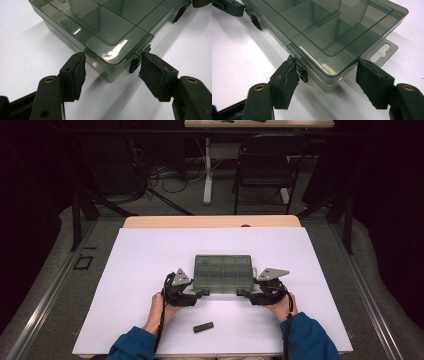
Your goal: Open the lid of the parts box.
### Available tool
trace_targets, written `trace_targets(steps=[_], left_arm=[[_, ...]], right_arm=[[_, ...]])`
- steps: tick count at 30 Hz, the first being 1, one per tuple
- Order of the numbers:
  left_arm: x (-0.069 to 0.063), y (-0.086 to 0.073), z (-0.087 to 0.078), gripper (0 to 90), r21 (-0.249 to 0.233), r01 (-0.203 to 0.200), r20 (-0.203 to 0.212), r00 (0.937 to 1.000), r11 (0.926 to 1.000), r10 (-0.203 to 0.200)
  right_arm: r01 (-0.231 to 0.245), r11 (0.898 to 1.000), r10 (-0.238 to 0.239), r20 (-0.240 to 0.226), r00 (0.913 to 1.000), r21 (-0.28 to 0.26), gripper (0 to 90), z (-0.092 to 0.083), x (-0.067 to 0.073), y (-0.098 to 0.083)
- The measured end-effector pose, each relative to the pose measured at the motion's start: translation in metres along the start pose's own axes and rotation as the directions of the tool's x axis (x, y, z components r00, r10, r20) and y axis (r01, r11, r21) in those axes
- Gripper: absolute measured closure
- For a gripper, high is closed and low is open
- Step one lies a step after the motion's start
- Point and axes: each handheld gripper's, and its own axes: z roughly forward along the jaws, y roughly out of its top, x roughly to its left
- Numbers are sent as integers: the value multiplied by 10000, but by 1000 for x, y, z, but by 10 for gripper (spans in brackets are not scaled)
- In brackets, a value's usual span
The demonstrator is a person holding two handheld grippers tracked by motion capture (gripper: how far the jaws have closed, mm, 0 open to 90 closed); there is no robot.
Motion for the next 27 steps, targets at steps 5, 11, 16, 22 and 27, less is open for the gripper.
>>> trace_targets(steps=[5, 11, 16, 22, 27], left_arm=[[0, 0, 0, 371, -18, -7, 26, 10000, 10000, 7], [0, 0, -1, 375, -41, -96, -56, 9999, 9999, 96], [-1, 0, -2, 379, -95, -106, -116, 9999, 9999, 105], [-2, 1, -3, 391, -133, -171, -176, 9997, 9998, 169], [-3, 2, -3, 403, -174, -185, -194, 9996, 9997, 182]], right_arm=[[-32, 10000, 32, 10, 10000, -55, 340, -1, 0, 0], [39, 9998, -37, 103, 9999, -216, 367, -4, 0, 1], [15, 9997, -10, 179, 9998, -259, 370, -6, -1, 1], [-20, 9993, 27, 178, 9998, -383, 372, -7, 0, 1], [10, 9985, 5, 271, 9996, -543, 383, -9, 1, 1]])
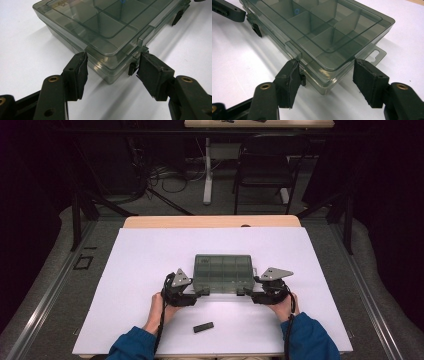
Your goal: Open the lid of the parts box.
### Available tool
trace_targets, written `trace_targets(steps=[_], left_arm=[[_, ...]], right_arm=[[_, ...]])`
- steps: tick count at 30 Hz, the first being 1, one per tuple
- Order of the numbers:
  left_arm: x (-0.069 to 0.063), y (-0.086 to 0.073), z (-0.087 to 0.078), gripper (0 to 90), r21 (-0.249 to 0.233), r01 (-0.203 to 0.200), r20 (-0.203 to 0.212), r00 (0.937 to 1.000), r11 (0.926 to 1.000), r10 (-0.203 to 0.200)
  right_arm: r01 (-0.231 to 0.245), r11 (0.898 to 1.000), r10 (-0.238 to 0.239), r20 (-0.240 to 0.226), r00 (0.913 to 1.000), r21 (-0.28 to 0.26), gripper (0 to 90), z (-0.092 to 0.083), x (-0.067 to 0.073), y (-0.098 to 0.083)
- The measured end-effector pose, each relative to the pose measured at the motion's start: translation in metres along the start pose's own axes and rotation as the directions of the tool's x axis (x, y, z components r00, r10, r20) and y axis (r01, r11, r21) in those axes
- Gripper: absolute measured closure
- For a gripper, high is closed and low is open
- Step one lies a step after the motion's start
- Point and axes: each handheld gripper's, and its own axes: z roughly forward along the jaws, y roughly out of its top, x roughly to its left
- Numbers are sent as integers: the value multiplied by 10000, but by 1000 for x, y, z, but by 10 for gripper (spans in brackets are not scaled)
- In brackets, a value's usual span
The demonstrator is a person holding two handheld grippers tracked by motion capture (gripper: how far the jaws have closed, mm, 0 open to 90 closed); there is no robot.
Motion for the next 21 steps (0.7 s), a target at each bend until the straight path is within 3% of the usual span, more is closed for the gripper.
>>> trace_targets(steps=[21], left_arm=[[-3, 4, -5, 354, -250, -116, -26, 9999, 9996, 115]], right_arm=[[-94, 9991, 100, 154, 9998, -414, 465, -7, -1, 1]])
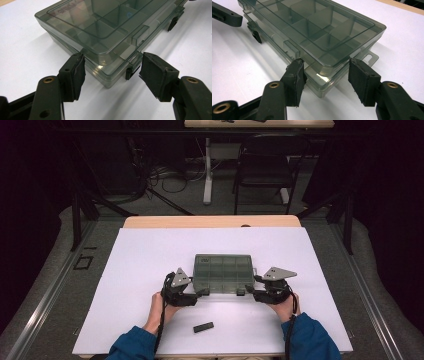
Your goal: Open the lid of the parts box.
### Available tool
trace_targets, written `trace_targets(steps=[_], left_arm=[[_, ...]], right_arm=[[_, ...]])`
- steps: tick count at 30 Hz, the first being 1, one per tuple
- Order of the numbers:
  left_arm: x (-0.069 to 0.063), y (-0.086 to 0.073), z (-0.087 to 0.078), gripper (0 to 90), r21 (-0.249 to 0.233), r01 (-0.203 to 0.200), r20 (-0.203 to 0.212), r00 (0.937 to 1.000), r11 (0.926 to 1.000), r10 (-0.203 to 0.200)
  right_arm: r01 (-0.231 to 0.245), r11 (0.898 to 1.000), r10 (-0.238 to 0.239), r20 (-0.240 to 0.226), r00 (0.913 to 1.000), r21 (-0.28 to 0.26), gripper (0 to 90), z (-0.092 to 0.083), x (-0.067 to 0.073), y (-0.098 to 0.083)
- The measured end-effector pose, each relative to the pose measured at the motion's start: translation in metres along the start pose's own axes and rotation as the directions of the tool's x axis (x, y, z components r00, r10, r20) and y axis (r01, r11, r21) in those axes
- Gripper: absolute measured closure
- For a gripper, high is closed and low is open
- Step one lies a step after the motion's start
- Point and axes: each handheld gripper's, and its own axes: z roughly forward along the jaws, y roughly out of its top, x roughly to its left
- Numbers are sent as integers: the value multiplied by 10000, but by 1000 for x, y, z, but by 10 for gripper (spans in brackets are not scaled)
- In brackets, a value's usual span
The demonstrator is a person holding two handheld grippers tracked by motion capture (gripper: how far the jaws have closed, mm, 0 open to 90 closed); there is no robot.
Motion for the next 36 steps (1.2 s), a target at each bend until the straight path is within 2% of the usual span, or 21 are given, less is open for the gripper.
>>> trace_targets(steps=[5, 13, 17, 21, 27, 30, 36], left_arm=[[-1, 1, -2, 299, -151, -19, -48, 10000, 9999, 18], [-1, 4, -6, 297, -288, -113, -267, 9996, 9995, 105], [-2, 6, -7, 239, -334, -206, -509, 9985, 9992, 189], [-1, 8, -8, 204, -465, -70, -790, 9969, 9989, 33], [-3, 10, -8, 286, -488, -425, -977, 9945, 9979, 375], [-5, 10, -8, 350, -605, -551, -1180, 9919, 9966, 477], [-8, 11, -8, 412, -803, -871, -1502, 9859, 9930, 743]], right_arm=[[-23, 9999, 24, 144, 9999, -108, 497, -2, 1, 1], [-52, 9998, 57, 246, 9997, -184, 516, -2, 1, 1], [-53, 9996, 60, 260, 9996, -268, 525, -3, 1, 2], [-98, 9993, 107, 248, 9996, -359, 531, -3, 0, 2], [-163, 9991, 172, 239, 9996, -403, 541, -5, 0, 3], [-172, 9989, 182, 234, 9996, -437, 545, -5, 0, 3], [-167, 9989, 176, 214, 9996, -436, 547, -5, 0, 3]])
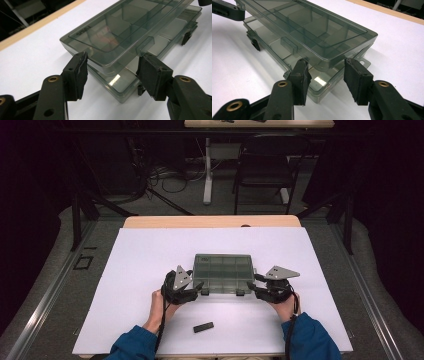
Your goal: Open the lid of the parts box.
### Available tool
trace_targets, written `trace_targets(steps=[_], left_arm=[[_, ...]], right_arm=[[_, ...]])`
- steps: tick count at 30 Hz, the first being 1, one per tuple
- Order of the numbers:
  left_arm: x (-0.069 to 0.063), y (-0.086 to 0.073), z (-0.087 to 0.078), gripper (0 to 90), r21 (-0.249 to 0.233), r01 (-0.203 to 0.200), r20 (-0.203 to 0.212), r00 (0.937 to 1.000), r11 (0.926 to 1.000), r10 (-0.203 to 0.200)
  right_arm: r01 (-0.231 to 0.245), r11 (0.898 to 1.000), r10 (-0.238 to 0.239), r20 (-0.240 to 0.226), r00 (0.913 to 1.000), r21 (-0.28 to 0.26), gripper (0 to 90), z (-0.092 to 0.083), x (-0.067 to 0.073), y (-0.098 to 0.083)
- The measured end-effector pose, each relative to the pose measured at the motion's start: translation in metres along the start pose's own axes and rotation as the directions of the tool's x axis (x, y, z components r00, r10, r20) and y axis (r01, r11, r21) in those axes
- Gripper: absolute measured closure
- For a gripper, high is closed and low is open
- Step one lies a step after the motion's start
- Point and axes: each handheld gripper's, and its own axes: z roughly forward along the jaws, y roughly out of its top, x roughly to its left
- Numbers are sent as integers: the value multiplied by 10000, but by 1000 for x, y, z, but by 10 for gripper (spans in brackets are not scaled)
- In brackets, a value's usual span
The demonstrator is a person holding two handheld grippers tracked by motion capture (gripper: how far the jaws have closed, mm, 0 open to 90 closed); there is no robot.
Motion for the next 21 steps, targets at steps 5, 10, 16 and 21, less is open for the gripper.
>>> trace_targets(steps=[5, 10, 16, 21], left_arm=[[0, -1, -1, 431, -238, -117, -193, 9998, 9996, 112], [-2, -2, -2, 441, -398, -166, -246, 9996, 9991, 156], [-3, -1, -3, 448, -426, -222, -273, 9994, 9988, 210], [-4, -2, -3, 448, -418, -194, -303, 9994, 9989, 182]], right_arm=[[69, 10000, -69, -3, 10000, -69, 549, 0, 0, 0], [349, 9994, -349, 201, 9992, -25, 532, -1, 2, 1], [983, 9951, -989, 779, 9920, 103, 491, -1, 5, 3], [1091, 9940, -1082, 792, 9910, -79, 475, -2, 4, 4]])
